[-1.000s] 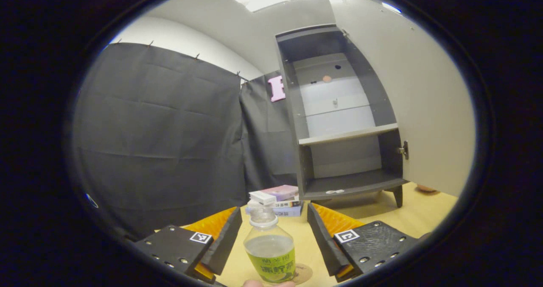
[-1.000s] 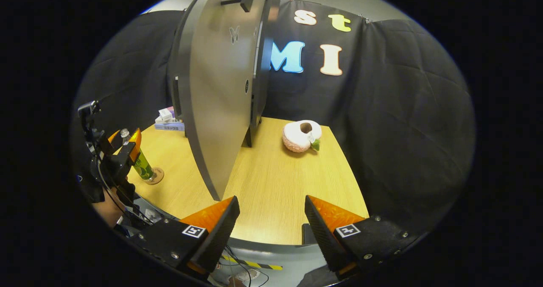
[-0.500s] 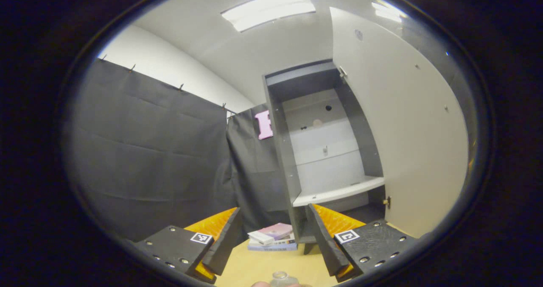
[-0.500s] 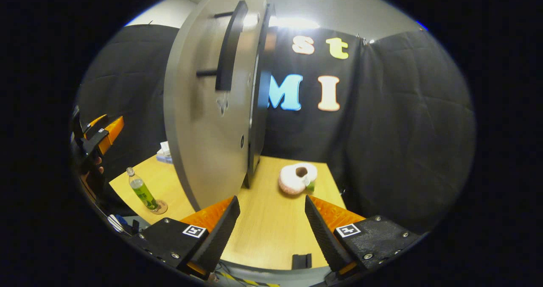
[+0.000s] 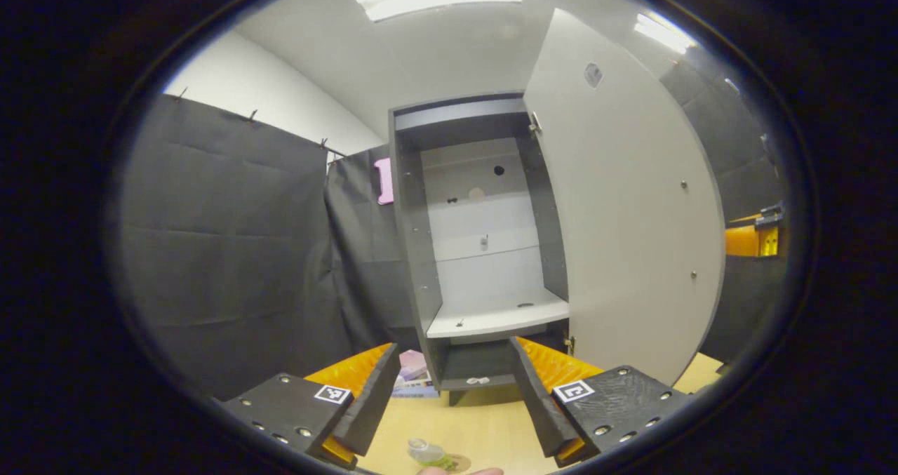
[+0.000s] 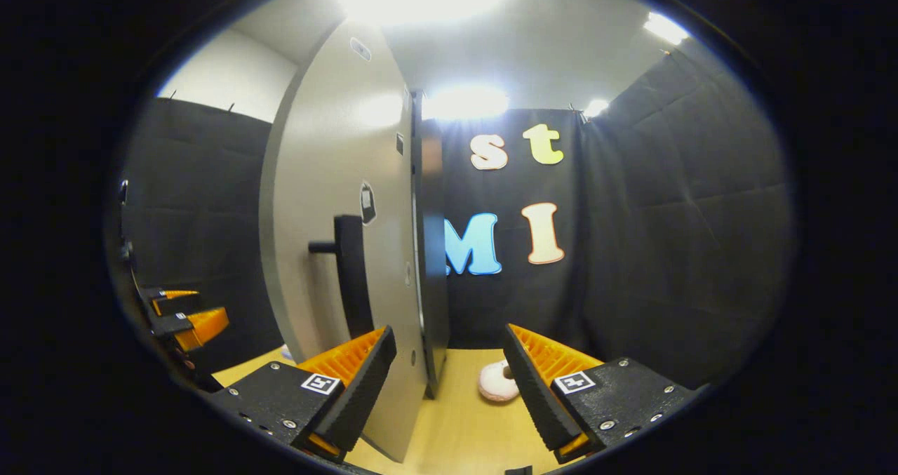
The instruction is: Open the cabinet door with the right hand, grasp the bottle in the cabinet with the left hand and place it on the coaster, then close the cabinet door with the right hand.
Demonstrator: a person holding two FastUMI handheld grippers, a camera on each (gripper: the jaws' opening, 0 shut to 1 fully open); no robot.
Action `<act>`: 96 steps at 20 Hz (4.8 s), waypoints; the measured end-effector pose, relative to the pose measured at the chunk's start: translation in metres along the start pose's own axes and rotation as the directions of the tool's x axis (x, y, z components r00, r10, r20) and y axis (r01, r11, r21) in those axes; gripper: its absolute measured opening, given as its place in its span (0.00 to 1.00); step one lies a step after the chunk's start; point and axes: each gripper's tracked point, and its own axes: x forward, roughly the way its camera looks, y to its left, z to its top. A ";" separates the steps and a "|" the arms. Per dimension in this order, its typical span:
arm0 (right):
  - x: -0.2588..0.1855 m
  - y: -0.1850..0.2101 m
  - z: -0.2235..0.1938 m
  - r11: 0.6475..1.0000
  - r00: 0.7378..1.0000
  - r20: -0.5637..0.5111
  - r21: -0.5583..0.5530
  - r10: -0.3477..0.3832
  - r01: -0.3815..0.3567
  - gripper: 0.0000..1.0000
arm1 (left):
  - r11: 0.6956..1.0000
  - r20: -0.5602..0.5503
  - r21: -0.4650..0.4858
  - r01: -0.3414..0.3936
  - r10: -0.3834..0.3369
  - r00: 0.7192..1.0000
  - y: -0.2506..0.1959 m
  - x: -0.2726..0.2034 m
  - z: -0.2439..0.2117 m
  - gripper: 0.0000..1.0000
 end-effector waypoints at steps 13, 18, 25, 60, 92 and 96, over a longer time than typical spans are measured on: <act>0.022 0.103 0.000 0.999 0.998 -0.062 0.028 -0.019 0.020 0.92 | 0.989 0.015 -0.103 0.106 -0.105 0.994 0.071 0.072 0.000 0.89; 0.045 0.158 -0.006 0.999 0.998 -0.049 0.016 0.036 -0.035 0.92 | 0.992 0.006 -0.089 0.091 -0.091 0.996 0.102 0.088 -0.019 0.89; 0.073 0.184 -0.014 0.996 0.993 -0.072 0.011 0.089 -0.089 0.92 | 0.994 0.006 -0.108 0.019 -0.019 1.000 0.123 0.090 -0.048 0.85; 0.161 0.193 -0.007 0.996 0.996 0.009 0.016 -0.089 0.089 0.92 | 0.987 -0.011 -0.129 0.093 -0.095 0.995 0.083 0.157 -0.018 0.84; 0.158 0.174 -0.011 0.980 0.982 0.003 -0.062 -0.187 0.186 0.93 | 0.969 0.088 -0.136 0.206 -0.195 0.977 0.049 0.157 0.013 0.92; 0.158 0.172 -0.010 0.978 0.981 0.007 -0.070 -0.195 0.195 0.93 | 0.969 0.070 -0.138 0.205 -0.197 0.978 0.052 0.158 0.008 0.89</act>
